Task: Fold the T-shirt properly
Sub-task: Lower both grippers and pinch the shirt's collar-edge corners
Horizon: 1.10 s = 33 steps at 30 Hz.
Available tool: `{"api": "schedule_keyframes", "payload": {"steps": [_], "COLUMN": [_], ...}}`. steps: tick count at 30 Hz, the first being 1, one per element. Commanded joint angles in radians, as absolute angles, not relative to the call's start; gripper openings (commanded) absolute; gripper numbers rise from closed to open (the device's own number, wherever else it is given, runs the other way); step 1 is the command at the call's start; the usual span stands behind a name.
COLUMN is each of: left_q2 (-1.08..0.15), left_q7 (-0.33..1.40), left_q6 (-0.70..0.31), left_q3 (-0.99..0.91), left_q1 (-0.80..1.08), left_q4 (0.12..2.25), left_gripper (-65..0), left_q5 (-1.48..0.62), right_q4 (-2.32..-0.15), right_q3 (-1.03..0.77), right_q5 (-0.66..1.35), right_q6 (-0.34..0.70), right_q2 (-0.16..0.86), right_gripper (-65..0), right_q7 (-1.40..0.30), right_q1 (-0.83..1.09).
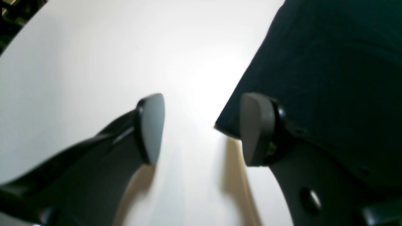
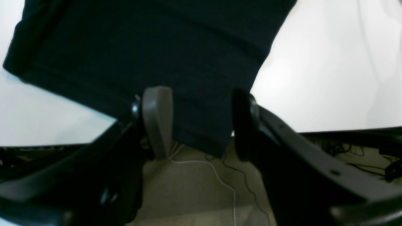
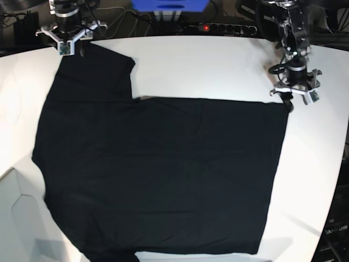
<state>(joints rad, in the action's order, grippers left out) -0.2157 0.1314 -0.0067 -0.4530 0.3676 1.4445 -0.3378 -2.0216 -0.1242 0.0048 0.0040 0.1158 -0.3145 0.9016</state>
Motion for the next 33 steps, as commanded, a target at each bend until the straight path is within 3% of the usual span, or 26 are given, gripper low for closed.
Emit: {"api": "schedule_keyframes", "payload": {"steps": [1, 17, 29, 33], "left_q2": [-0.229, -0.225, -0.223, -0.223], "left_q7": [0.107, 0.107, 0.108, 0.108], "left_q6": [-0.007, -0.007, -0.007, -0.007], "left_q3": [-0.433, -0.374, -0.372, -0.372], "left_q1": [0.352, 0.309, 0.292, 0.298], "left_q4": [1.446, 1.354, 1.317, 1.323], "left_gripper": [-27.9, -29.3, -64.8, -64.8], "left_q5": [-0.337, -0.337, -0.337, -0.337], "right_q4": [-2.037, -2.037, -2.035, -2.035], "right_q3": [-0.128, -0.159, -0.16, -0.16], "right_q5": [0.001, 0.001, 0.001, 0.001], "right_q6": [0.007, 0.007, 0.007, 0.007], "right_q2": [0.12, 0.12, 0.16, 0.162], "right_gripper": [-34.0, -34.0, -34.1, -34.1], "right_q7": [-0.294, -0.294, -0.294, -0.294], "right_q1": [0.914, 0.897, 0.886, 0.886]}}
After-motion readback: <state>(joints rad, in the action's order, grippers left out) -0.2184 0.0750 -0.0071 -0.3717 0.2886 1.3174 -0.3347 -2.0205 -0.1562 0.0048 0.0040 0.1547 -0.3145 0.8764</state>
